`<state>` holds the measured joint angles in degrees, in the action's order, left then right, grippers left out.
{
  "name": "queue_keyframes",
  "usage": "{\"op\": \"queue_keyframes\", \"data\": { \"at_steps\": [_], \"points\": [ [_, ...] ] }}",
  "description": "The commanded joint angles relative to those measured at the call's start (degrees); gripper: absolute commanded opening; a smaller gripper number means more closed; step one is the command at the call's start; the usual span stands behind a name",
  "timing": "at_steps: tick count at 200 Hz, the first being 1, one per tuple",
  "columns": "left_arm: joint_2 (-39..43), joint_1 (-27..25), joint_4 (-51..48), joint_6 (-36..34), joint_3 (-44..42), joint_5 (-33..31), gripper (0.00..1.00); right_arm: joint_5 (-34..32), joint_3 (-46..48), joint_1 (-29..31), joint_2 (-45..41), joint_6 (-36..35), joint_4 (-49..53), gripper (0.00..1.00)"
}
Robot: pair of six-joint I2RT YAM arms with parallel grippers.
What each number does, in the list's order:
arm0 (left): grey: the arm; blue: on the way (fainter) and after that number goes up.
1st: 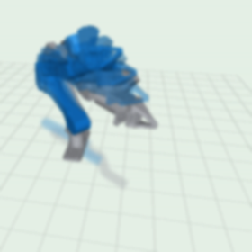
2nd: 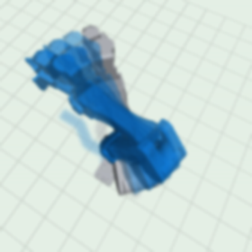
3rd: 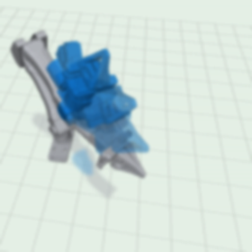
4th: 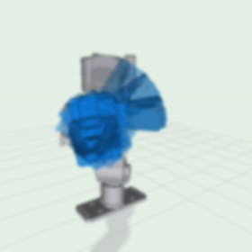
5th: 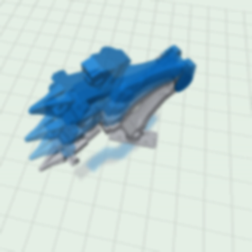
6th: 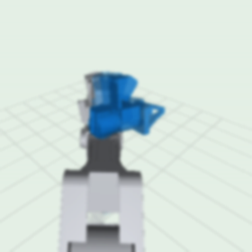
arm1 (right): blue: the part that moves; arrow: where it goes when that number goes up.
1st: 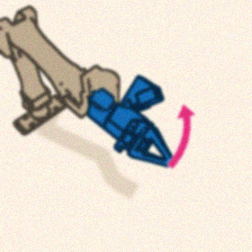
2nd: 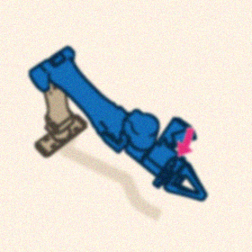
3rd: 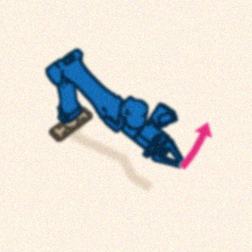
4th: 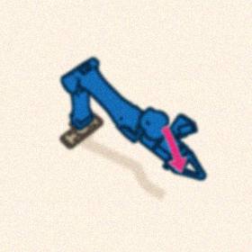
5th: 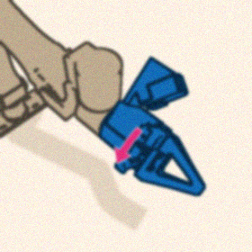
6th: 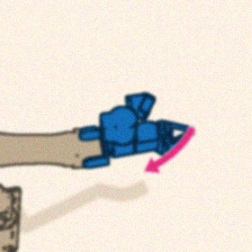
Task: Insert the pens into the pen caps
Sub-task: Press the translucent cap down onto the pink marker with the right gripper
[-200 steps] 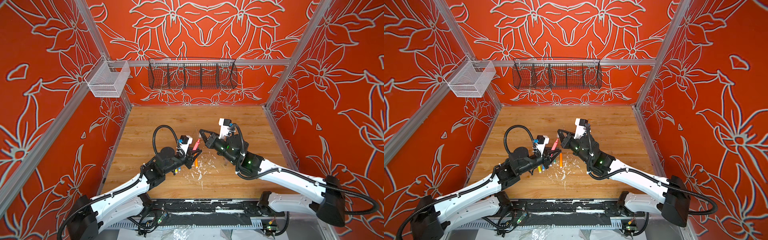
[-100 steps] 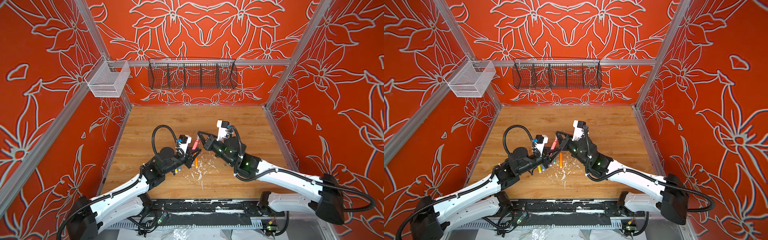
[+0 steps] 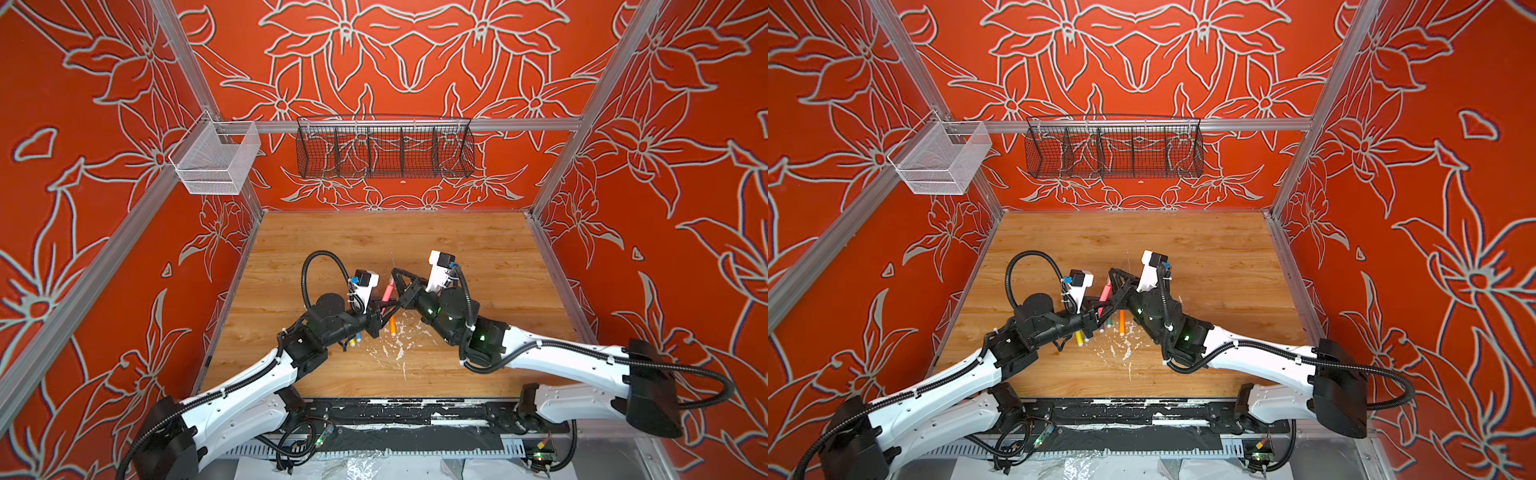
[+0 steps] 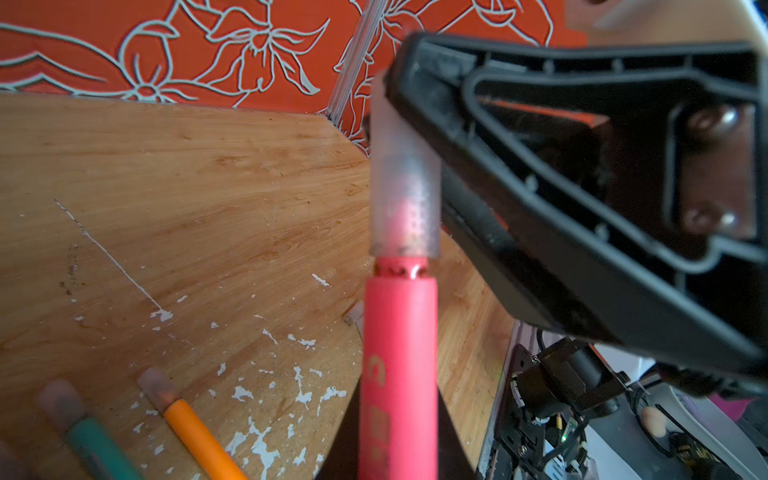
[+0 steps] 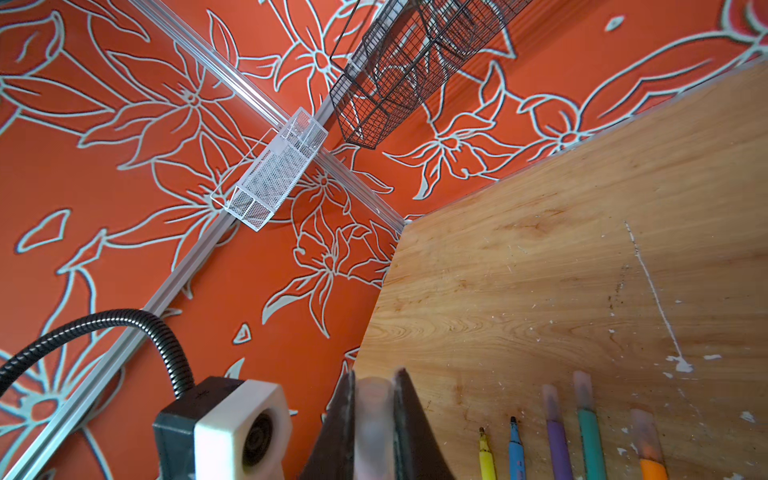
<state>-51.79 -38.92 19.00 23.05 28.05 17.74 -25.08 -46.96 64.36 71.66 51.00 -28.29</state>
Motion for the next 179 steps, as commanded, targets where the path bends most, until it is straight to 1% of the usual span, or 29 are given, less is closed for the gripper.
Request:
{"op": "queue_keyframes", "data": {
  "at_steps": [1, 54, 73, 84, 119, 140, 158, 179],
  "points": [
    [-0.8, 1.4, 6.7, 2.7, 0.4, 3.1, 0.00, 6.8, 2.0, 5.6, 1.4, -0.1, 0.6, 0.00],
    [-2.2, 2.5, 8.7, 4.6, 0.1, 5.5, 0.00, 4.7, 2.5, 9.9, 1.1, -3.1, 0.6, 0.00],
    [-2.3, 2.6, 8.6, 4.6, 0.0, 5.1, 0.00, 5.9, 2.2, 10.6, 1.1, -4.0, 0.4, 0.00],
    [-2.1, 2.6, 8.6, 4.2, 0.0, 5.0, 0.00, 6.3, 2.0, 11.1, 0.8, -4.5, 0.9, 0.03],
    [-1.6, 2.6, 9.0, 3.7, -0.6, 4.9, 0.00, 5.9, 2.9, 11.8, -1.0, -5.0, 1.0, 0.16],
    [-1.4, 2.6, 9.2, 3.2, -0.7, 5.3, 0.00, 4.9, 3.9, 11.8, -3.3, -5.5, 2.0, 0.28],
    [-0.6, 2.6, 9.6, 2.5, -1.3, 5.1, 0.00, 2.8, 4.8, 11.9, -5.5, -5.7, 3.6, 0.39],
    [0.2, 2.6, 10.5, 1.7, -2.1, 5.1, 0.00, 1.9, 5.2, 11.9, -8.3, -7.4, 5.1, 0.47]
  ]
}}
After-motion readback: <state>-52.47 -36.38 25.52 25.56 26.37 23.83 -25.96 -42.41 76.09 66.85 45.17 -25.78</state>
